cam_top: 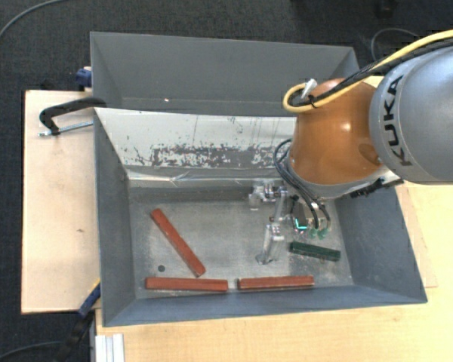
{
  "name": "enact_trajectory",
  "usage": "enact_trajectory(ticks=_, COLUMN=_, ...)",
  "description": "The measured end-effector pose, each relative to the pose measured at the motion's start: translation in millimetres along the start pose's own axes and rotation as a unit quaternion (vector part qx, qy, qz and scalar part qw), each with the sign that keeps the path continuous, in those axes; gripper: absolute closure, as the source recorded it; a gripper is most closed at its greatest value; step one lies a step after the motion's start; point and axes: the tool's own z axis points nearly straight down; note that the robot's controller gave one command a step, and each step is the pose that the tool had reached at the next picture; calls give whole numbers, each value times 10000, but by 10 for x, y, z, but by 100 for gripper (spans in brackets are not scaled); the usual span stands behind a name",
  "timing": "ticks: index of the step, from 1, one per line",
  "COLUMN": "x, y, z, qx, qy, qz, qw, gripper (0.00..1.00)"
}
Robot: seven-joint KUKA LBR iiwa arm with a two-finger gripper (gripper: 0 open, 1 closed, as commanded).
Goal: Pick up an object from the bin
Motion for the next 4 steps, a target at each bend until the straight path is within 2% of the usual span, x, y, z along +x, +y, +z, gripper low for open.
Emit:
enact_trajectory(ticks=1, x=186, y=-595, z=144, qx=13, qy=-25, qz=-626, qw=9980, gripper=0)
enact_trajectory(ticks=2, x=-222, y=-1057, z=1007, qx=16, qy=-44, qz=-2535, qw=9673, gripper=0)
enact_trajectory(ticks=3, x=-708, y=-1797, z=975, qx=39, qy=-76, qz=-2280, qw=9736, gripper=0)
enact_trajectory(ticks=4, x=-700, y=-1743, z=978, qx=10, qy=-62, qz=-2307, qw=9730, gripper=100)
